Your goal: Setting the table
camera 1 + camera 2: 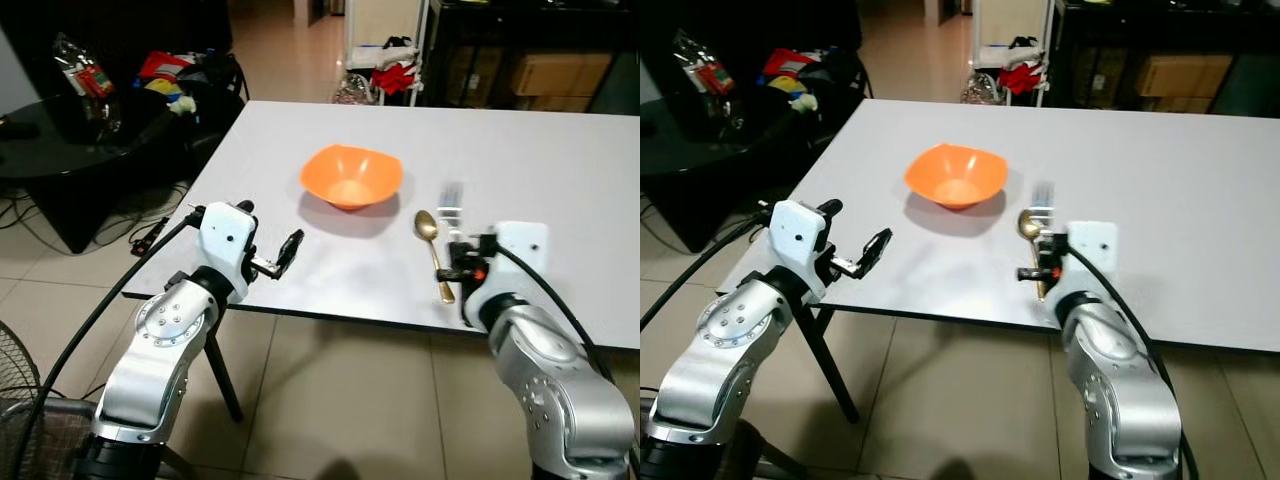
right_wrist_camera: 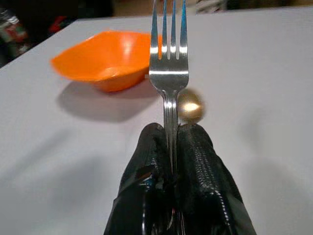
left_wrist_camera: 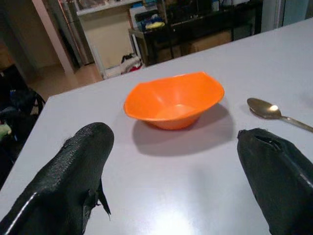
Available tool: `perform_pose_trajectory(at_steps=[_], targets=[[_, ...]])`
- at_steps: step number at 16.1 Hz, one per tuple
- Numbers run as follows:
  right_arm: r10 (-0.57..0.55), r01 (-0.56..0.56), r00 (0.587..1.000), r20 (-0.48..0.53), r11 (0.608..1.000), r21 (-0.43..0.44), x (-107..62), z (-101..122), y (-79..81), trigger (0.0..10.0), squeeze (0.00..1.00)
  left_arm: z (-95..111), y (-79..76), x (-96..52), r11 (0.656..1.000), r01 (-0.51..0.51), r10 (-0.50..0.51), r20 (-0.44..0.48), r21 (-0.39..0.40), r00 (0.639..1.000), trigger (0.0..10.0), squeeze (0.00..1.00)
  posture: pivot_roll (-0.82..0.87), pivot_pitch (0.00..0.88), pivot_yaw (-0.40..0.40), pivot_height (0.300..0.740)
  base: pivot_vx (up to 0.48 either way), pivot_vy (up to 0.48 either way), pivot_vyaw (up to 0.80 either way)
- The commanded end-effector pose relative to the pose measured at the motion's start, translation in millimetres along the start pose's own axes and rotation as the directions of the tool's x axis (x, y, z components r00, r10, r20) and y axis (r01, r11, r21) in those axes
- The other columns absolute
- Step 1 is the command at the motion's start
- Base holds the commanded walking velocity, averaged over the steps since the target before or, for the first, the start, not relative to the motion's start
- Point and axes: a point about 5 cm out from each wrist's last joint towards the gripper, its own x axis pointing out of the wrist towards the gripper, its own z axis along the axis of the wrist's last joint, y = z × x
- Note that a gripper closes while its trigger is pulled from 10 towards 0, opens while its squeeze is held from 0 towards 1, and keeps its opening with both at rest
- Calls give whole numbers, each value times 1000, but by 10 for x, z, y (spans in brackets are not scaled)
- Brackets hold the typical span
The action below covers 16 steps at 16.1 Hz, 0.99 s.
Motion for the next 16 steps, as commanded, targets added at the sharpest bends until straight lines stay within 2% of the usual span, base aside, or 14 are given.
perform_pose_trajectory(at_steps=[1, 2, 3, 5, 6, 9, 13, 16], targets=[[73, -73, 997, -29, 997, 6, 56, -9, 96, 10000, 0, -38, 60, 7, 1000, -24, 25, -40, 11, 999, 10000, 0, 22, 0, 56, 740, 0, 0, 0], [124, -124, 989, -78, 992, 8, 146, -46, 161, 10000, 0, -44, 66, 10, 1000, -17, 18, -45, 12, 999, 10000, 0, 20, 0, 70, 740, 0, 0, 0], [189, -195, 967, -169, 981, -18, 324, -108, 283, 10000, 0, -42, 70, 12, 1000, -3, 4, -55, 23, 998, 10000, 0, 20, 0, 70, 740, 0, 0, 0], [222, -227, 952, -210, 974, 3, 468, -116, 365, 10000, 0, -40, 84, 14, 1000, 5, -4, -63, 23, 998, 10000, 0, 32, 0, 70, 740, 0, 0, 0], [254, -263, 936, -245, 965, -3, 597, -123, 440, 10000, 0, -52, 103, -7, 1000, 8, -6, -81, 27, 997, 10000, 0, 45, 0, 65, 740, 0, 0, 0], [238, -269, 927, -291, 960, -73, 846, -156, 458, 10000, 0, -112, 127, -69, 1000, 11, -10, -136, 9, 991, 10000, 0, 61, 0, 55, 740, 0, 0, 0], [267, -318, 898, -349, 943, -97, 1038, -276, 559, 10000, 0, -138, 136, -99, 1000, 6, -4, -165, 11, 986, 10000, 0, 75, 0, 42, 740, 0, 0, 0], [256, -307, 902, -349, 946, -100, 1136, -309, 596, 10000, 0, -133, 122, -102, 1000, 7, -6, -172, 11, 985, 10000, 0, 81, 0, 36, 740, 0, 0, 0]])
